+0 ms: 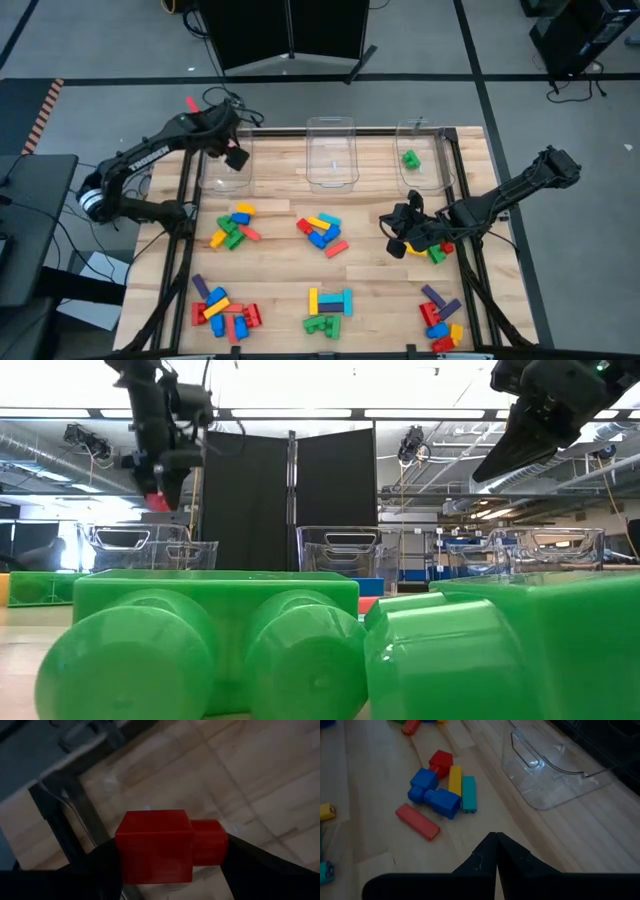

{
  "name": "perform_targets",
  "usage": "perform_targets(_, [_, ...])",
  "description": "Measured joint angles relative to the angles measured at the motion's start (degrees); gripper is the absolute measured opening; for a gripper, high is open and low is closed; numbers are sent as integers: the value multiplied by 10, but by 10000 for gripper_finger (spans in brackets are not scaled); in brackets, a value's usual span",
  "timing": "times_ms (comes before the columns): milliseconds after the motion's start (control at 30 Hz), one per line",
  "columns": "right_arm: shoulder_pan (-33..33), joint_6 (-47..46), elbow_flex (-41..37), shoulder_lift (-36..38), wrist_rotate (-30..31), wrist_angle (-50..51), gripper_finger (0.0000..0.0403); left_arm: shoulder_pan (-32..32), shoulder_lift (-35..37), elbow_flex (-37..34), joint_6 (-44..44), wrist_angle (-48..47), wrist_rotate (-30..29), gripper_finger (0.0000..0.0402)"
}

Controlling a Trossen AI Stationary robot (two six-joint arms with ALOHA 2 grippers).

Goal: Sort blocks by size
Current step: Put the red 1 stud game piece into the left transparent bin

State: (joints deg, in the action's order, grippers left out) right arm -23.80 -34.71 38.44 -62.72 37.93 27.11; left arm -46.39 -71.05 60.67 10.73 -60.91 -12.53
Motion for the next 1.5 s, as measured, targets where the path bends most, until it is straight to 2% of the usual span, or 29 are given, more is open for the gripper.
perform_targets(200, [0,4,0,0,0,0,20,-54,-39,-65,-26,80,45,280])
perform_targets(533, [0,8,0,0,0,0,20,-103,-87,-76,2,116,54,280])
perform_targets(900, [0,15,0,0,1,0,20,-102,-116,-76,0,115,27,303])
perform_targets(1500, [0,15,0,0,1,0,20,-102,-116,-76,-16,133,26,305])
